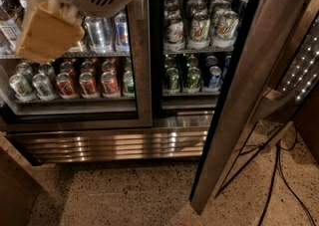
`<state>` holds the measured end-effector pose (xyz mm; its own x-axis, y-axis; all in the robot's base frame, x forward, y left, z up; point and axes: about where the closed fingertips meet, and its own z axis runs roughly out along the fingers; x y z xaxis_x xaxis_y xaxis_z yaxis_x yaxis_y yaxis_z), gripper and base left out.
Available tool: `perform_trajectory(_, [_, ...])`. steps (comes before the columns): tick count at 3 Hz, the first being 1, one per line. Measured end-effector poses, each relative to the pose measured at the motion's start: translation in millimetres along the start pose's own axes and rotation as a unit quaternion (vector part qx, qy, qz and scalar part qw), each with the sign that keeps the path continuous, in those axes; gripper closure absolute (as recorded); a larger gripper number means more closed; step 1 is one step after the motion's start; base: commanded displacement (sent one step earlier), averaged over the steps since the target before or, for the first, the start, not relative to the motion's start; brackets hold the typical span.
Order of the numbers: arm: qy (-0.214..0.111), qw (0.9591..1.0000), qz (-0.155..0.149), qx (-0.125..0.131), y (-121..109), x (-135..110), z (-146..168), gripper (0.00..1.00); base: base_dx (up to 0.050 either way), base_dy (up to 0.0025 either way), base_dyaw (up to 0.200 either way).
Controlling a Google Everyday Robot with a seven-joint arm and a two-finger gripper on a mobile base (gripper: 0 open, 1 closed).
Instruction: Open right fridge door
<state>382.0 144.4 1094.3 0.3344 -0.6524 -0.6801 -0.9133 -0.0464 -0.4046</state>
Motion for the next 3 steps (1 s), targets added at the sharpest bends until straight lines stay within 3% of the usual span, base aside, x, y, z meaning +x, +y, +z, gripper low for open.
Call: perform_trajectory(3, [0.0,1.0,0.0,0.0,0.0,0.0,0.0,0.47,0.0,0.0,0.0])
